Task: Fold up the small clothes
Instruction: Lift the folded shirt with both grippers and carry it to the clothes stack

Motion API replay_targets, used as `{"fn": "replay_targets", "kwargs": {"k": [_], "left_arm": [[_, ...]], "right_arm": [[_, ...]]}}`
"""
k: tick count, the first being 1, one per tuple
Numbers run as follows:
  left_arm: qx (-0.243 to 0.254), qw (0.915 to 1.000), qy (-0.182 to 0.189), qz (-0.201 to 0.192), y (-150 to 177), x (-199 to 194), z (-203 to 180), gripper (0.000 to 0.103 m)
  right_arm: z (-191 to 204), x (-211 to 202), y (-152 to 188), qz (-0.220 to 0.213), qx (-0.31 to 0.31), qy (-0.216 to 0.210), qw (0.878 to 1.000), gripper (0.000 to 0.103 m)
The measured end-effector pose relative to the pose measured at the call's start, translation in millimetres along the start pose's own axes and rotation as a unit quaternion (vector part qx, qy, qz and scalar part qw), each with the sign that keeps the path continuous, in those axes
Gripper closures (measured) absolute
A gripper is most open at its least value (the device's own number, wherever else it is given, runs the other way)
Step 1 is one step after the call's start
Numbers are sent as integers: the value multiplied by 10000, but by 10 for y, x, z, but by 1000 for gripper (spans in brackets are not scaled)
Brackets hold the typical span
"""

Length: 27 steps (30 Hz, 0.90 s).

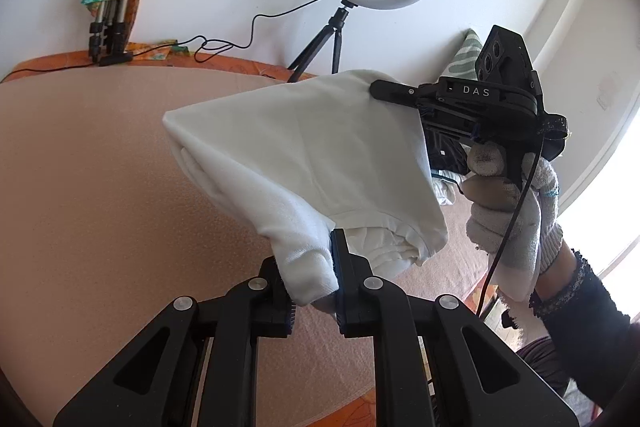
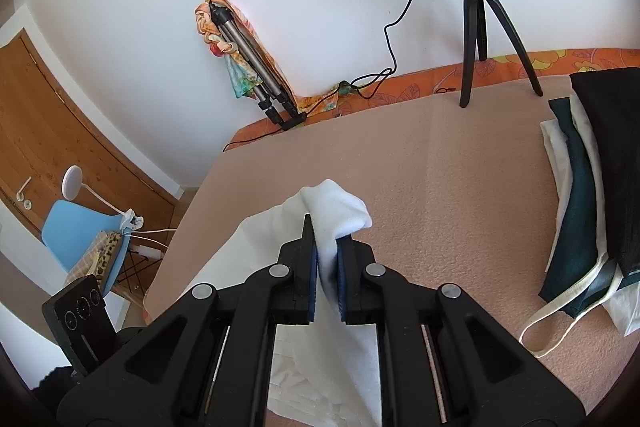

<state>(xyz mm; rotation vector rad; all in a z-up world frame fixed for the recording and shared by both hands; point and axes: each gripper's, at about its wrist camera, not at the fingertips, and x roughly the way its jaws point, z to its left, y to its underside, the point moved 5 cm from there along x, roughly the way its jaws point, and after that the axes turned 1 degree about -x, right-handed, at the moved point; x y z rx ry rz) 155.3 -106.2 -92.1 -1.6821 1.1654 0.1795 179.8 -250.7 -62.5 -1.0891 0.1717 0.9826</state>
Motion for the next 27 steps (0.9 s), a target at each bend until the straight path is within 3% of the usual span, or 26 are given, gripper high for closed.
{"fn": "replay_targets", "kwargs": {"k": [12, 27], "left_arm": [[438, 9977, 488, -191, -375, 406, -758, 90], [940, 9905, 973, -262, -1000, 1325, -1672, 90]], "right_arm": [[-518, -852, -303, -577, 130, 360, 9976, 94], [-1432, -1764, -983, -1215, 102, 1155, 9858, 94]]}}
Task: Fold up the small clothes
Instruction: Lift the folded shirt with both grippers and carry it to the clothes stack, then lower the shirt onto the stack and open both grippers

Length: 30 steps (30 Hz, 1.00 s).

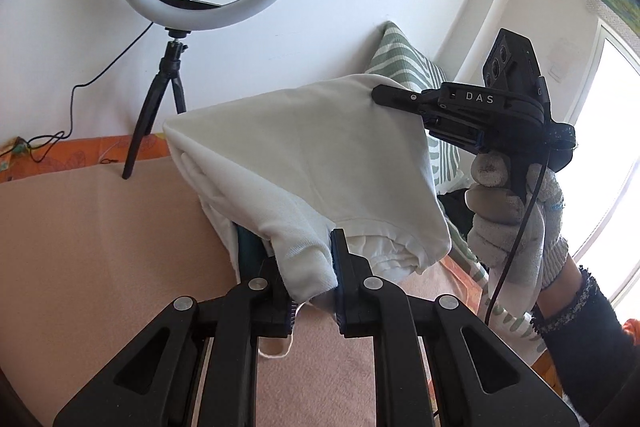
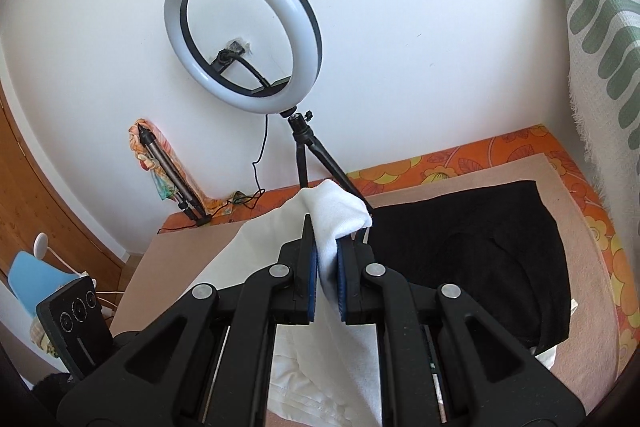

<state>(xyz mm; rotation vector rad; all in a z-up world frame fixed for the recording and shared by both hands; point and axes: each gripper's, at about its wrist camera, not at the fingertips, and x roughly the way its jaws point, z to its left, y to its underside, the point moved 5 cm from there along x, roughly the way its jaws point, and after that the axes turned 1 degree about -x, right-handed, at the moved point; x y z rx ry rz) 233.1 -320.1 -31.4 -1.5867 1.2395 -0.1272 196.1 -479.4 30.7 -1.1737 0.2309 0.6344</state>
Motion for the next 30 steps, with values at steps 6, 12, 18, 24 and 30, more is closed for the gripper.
{"fn": "replay_targets", "kwargs": {"k": [6, 12, 18, 24, 30], "left_arm": [[168, 9998, 71, 12, -175, 429, -151, 90], [186, 9997, 91, 115, -176, 812, -175, 90], [113, 9993, 105, 343, -56, 1120, -113, 90], [89, 9988, 73, 479, 84, 1274, -15, 90], [118, 9978, -32, 657, 199, 1277, 60, 89]], "right_arm": [[-479, -18, -292, -139, -12, 303, 9994, 94], [-999, 67, -456, -117, 115, 472, 9988, 94], [-1318, 321, -410, 79, 128, 528, 9985, 94], [-1622, 484, -319, 226, 212, 605, 9977, 94], [-1814, 650, -267, 352, 319, 706, 9964, 94]]}}
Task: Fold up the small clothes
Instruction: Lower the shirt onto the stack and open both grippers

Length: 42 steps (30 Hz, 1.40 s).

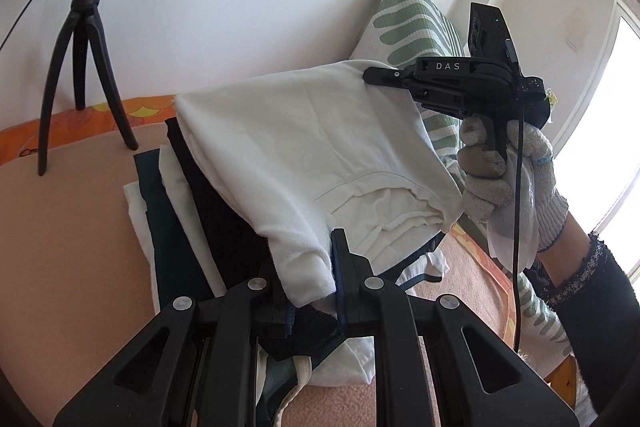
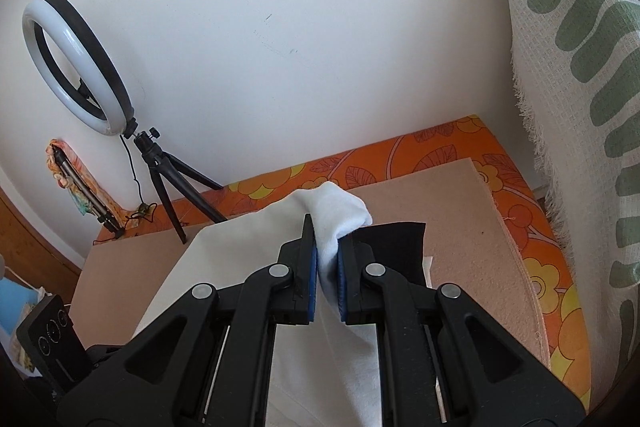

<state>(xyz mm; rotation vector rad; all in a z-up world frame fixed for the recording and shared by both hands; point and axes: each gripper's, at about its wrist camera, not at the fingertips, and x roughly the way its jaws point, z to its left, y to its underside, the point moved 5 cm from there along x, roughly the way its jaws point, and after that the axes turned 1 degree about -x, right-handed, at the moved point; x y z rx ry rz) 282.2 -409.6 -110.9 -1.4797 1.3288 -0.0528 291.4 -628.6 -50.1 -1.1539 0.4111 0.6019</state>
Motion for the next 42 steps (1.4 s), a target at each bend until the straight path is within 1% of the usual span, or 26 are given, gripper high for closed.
{"fn": "replay_targets", "kwargs": {"k": [2, 3, 4, 5, 6, 7, 9, 11, 14, 15, 17, 19, 21, 22, 23, 25, 27, 30, 34, 35, 42], "left_arm": [[22, 10000, -58, 64, 18, -11, 5, 86], [45, 9999, -93, 85, 45, -33, 0, 84], [100, 9998, -151, 106, 66, -52, -10, 79], [178, 9995, -244, 128, 80, -68, -34, 75], [240, 9989, -372, 164, 106, -84, -43, 64], [273, 9981, -489, 238, 132, -88, -44, 49], [285, 9967, -626, 421, 200, -89, -25, 38], [255, 9958, -662, 570, 282, -99, -3, 38], [202, 9940, -823, 691, 380, -145, 39, 38], [175, 9936, -846, 721, 399, -148, 39, 38], [178, 9933, -888, 722, 410, -175, 21, 38], [266, 9930, -945, 651, 378, -201, -28, 38], [386, 9925, -1001, 595, 375, -269, -79, 38], [444, 9921, -1032, 564, 372, -310, -104, 36], [494, 9915, -1083, 526, 369, -355, -128, 35], [574, 9897, -1234, 434, 356, -439, -174, 26], [637, 9883, -1352, 297, 343, -558, -216, 23], [652, 9878, -1404, 146, 333, -722, -266, 23], [621, 9868, -1497, 77, 343, -912, -301, 22], [625, 9866, -1505, 56, 347, -963, -311, 22], [777, 9844, -1563, -224, 421, -1376, -413, 22]], "right_arm": [[-64, 47, 6, 40, 64, 185, 9998, 94], [-94, 63, 9, 46, 85, 316, 9995, 92], [-115, 81, 13, 62, 83, 434, 9990, 89], [-147, 86, 20, 65, 67, 622, 9980, 84], [-167, 89, 23, 60, 33, 811, 9967, 77], [-188, 86, 20, 60, -7, 980, 9952, 74], [-240, 57, 9, 19, 45, 1166, 9932, 63], [-282, 15, 2, 9, 146, 1227, 9923, 58], [-305, -79, -7, -34, 212, 1249, 9919, 57], [-307, -114, -8, -48, 239, 1233, 9921, 53], [-303, -185, 1, -89, 291, 1217, 9921, 50], [-289, -258, 18, -122, 298, 1265, 9914, 48], [-264, -315, 38, -119, 320, 1312, 9908, 39], [-248, -346, 54, -126, 339, 1326, 9905, 38], [-223, -390, 72, -147, 356, 1324, 9905, 38], [-164, -476, 107, -181, 368, 1350, 9900, 36], [-82, -575, 145, -211, 338, 1401, 9893, 32], [85, -740, 215, -291, 251, 1439, 9888, 23], [343, -943, 336, -347, -20, 1570, 9870, 18], [403, -994, 376, -358, -64, 1598, 9865, 16], [786, -1296, 629, -522, -131, 1702, 9839, 10]]}}
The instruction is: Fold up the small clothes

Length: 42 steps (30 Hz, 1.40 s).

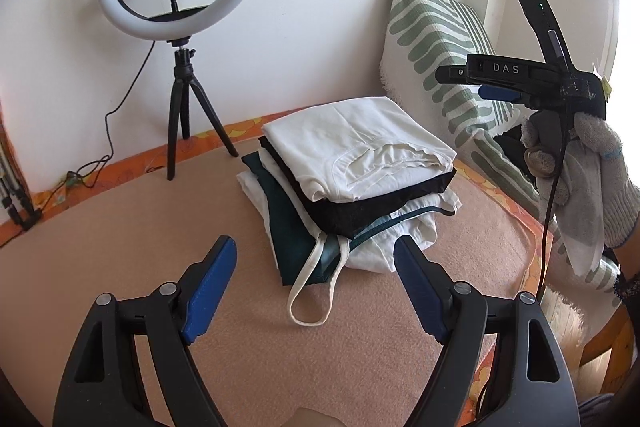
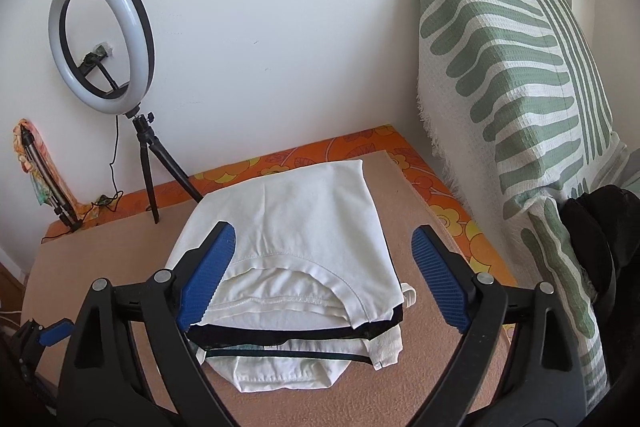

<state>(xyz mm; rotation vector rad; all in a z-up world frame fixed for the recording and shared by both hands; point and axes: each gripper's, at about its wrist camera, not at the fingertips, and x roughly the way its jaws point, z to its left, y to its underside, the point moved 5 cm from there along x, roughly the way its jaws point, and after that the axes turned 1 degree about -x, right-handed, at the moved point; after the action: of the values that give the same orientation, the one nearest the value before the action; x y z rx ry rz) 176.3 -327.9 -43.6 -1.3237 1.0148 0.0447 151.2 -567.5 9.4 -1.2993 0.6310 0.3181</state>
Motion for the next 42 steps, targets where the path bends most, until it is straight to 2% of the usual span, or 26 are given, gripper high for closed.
{"fn": "replay_targets", "kwargs": {"k": [11, 17, 18, 19, 23, 26, 30, 34, 37, 42], "left_arm": [[100, 9991, -238, -347, 191, -653, 97, 20], [98, 9982, -379, -461, 331, -929, 180, 10], [66, 9982, -417, -436, 361, -953, 201, 3], [41, 9980, -460, -443, 393, -985, 224, 1], [65, 9963, -652, -549, 536, -1110, 301, 1], [166, 9956, -760, -530, 625, -1134, 341, 1], [56, 9961, -708, -519, 741, -1148, 419, 1], [-27, 9964, -720, -440, 827, -1095, 487, 1], [-127, 9967, -700, -386, 893, -1052, 521, 1], [-72, 9960, -827, -337, 1004, -994, 563, 1]], "right_arm": [[456, -538, 438, -79, 131, 203, 9997, 9], [727, -728, 743, -37, 170, 230, 9996, 9], [772, -757, 793, -49, 159, 254, 9995, 9], [823, -781, 845, -49, 138, 290, 9995, 9], [1032, -857, 1045, -63, 3, 344, 9994, 9], [1161, -894, 1208, -88, -13, 303, 9995, 7], [1256, -894, 1403, -47, 155, 275, 9995, 3], [1311, -934, 1528, -261, 147, 441, 9986, 1], [1343, -891, 1609, -256, 149, 402, 9987, 0], [1301, -816, 1780, -327, 508, 443, 9972, 0]]}}
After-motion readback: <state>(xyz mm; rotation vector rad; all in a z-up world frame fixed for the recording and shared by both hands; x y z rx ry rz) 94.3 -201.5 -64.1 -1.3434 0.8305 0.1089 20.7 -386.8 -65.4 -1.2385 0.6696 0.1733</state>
